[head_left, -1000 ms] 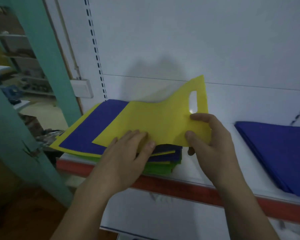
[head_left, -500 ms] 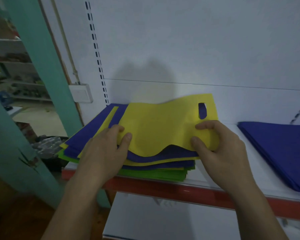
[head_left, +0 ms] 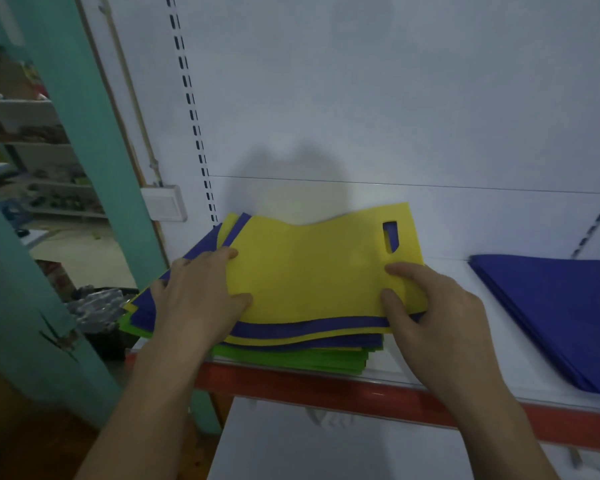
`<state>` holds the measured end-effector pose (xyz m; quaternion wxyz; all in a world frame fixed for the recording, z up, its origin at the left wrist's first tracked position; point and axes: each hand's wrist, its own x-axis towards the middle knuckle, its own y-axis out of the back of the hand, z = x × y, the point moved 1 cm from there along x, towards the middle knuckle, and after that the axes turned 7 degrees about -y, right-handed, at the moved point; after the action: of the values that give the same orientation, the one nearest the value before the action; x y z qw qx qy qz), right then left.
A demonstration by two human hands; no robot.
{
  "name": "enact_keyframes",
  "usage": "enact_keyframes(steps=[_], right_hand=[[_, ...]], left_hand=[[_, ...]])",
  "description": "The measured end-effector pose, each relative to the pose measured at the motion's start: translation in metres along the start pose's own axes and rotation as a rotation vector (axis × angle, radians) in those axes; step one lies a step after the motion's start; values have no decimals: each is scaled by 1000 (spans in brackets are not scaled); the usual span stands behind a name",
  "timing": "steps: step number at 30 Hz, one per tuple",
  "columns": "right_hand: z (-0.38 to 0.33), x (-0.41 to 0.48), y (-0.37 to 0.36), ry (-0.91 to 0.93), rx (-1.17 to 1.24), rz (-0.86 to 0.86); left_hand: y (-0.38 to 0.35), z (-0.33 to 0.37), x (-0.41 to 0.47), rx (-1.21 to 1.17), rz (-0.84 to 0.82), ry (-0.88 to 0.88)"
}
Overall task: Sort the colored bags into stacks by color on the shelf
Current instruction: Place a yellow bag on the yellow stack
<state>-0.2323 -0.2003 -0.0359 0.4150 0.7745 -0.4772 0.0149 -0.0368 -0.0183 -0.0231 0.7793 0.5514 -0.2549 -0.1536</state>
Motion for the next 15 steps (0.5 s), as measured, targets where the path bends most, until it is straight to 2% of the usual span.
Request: enact_keyframes(steps=[3, 9, 15], right_hand=[[1, 3, 1, 9, 62, -17], [12, 4, 2, 5, 207, 21], [35, 10, 31, -13, 436, 136]], left_hand=[[-1, 2, -6, -13, 42, 19], [5, 15, -12, -100, 228, -21], [13, 43, -15, -462, 406, -223]])
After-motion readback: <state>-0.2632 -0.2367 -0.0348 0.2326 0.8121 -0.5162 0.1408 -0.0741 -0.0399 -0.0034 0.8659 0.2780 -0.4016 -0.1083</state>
